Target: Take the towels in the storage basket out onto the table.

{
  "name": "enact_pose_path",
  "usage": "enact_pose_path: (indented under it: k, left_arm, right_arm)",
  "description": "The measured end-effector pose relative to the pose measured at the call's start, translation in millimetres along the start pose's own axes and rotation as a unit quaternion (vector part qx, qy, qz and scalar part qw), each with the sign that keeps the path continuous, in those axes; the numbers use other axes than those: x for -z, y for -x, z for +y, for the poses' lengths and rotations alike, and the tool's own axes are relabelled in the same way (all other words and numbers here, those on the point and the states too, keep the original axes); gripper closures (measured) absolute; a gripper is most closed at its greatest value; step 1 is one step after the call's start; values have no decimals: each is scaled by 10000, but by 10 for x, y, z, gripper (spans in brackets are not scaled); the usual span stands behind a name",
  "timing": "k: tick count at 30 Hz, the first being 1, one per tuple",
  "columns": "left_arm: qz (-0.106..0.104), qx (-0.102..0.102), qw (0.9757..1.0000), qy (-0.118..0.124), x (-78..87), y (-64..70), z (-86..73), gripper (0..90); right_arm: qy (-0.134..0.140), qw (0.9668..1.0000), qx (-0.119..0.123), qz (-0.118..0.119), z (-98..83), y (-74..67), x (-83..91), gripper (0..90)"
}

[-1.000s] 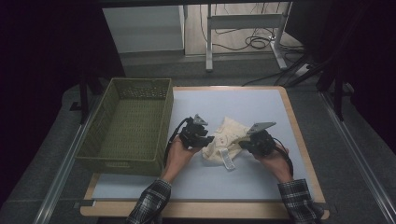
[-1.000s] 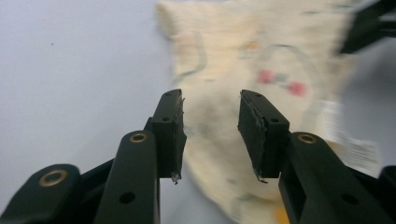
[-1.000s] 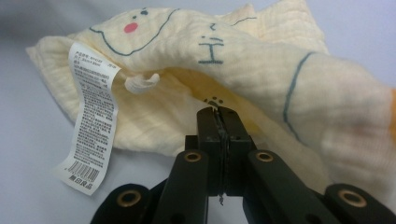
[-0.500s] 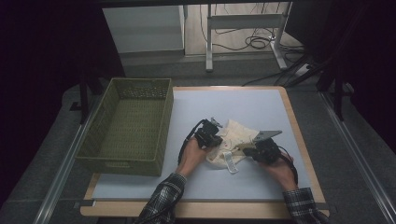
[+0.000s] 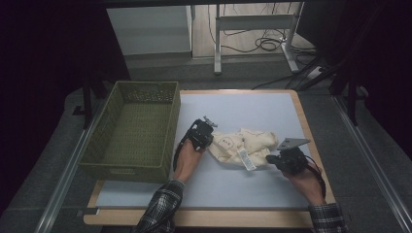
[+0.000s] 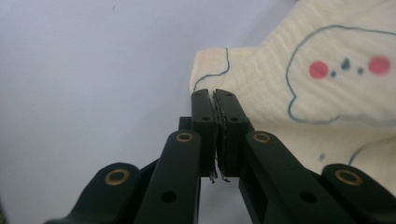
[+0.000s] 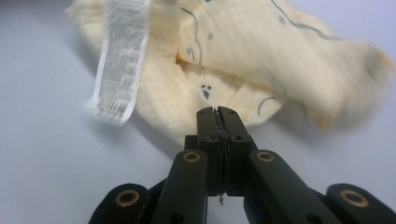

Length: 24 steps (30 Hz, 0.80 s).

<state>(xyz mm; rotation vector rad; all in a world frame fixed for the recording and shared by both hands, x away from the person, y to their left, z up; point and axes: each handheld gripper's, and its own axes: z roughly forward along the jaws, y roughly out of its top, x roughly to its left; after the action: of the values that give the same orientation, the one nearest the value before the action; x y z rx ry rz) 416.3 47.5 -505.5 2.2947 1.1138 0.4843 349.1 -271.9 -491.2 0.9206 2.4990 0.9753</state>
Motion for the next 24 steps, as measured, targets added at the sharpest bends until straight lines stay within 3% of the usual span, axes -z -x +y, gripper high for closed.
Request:
enact_pose_path:
  k: [3, 6, 9, 12, 19, 22, 23, 24]
  left_arm:
    - [72, 19, 10000, -45, 16, -21, -60, 869]
    - [-95, 77, 9999, 21, 36, -46, -83, 815]
    - [-150, 41, 9997, 186, 39, -22, -41, 700]
    - [-205, -65, 9990, 385, 37, 26, 37, 594]
    - [-484, -206, 9970, 560, -128, 127, 216, 418]
    - [-446, -223, 9980, 399, -255, 146, 238, 427]
    - [-421, -222, 9983, 334, -299, 148, 232, 453]
    - [-438, -202, 9985, 248, -340, 145, 221, 505]
  right_arm:
    - [-108, 9998, -72, -118, -101, -10, 97, 898]
    - [-217, 9996, -153, -40, -231, -29, 150, 897]
    - [-55, 9996, -273, -87, -269, -6, 217, 874]
    - [137, 9990, -415, -77, -185, 64, 215, 794]
    - [43, 9975, -673, -227, 103, 250, -216, 571]
    - [-114, 9960, -854, -254, 139, 311, -445, 533]
    - [-201, 9958, -840, -294, 142, 310, -508, 544]
    - [-118, 9962, -768, -395, 152, 294, -523, 604]
